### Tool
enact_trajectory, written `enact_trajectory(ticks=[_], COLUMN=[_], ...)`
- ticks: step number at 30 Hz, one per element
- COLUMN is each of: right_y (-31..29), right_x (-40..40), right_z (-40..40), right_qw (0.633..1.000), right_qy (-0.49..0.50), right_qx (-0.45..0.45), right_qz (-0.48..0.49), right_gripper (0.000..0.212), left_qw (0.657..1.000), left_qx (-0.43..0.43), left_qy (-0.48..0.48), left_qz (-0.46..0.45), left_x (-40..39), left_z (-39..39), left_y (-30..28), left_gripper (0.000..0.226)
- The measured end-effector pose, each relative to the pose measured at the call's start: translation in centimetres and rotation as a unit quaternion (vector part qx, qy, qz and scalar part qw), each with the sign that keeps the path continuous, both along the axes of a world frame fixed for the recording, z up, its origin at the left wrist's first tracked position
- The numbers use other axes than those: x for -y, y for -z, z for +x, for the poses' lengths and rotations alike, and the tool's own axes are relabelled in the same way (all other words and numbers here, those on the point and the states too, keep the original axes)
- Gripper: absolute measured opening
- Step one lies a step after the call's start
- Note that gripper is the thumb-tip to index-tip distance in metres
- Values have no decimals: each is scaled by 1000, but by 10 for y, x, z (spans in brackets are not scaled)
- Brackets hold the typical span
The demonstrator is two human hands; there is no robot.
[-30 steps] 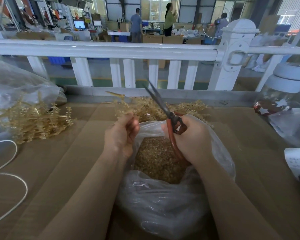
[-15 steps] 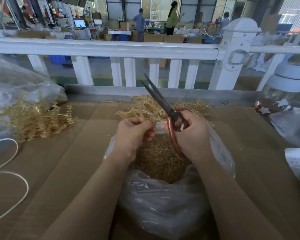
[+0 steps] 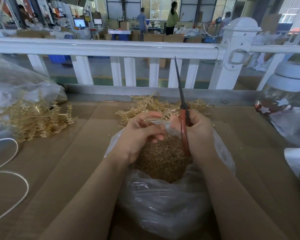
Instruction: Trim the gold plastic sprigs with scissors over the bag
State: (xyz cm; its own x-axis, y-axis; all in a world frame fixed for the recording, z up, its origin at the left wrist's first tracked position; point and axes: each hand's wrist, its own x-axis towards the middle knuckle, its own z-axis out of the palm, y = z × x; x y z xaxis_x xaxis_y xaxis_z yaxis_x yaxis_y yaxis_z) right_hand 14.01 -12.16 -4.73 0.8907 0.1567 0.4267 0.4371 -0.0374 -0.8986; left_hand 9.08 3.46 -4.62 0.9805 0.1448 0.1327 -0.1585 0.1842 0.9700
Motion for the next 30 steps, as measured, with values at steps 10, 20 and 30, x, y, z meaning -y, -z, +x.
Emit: enact_trajectory(ticks=[10,20,30], right_y=[-1,0,-1], right_x=[-2,-4,-3], right_z=[0,0,3], right_qw=[997,999,996], right_qy=[16,-37,-87], right_qx=[37,26,-4], right_qz=[-70,28,-7], right_gripper=[18,13,16], left_qw=[998,994,980], left_qx=[12,27,-10], left_qy=[-39,-11,94], left_qz=[47,-108,-177], left_x=[0,2,-3], left_z=[-1,-1,-3], left_y=[3,1,0], left_gripper=[15,18,17])
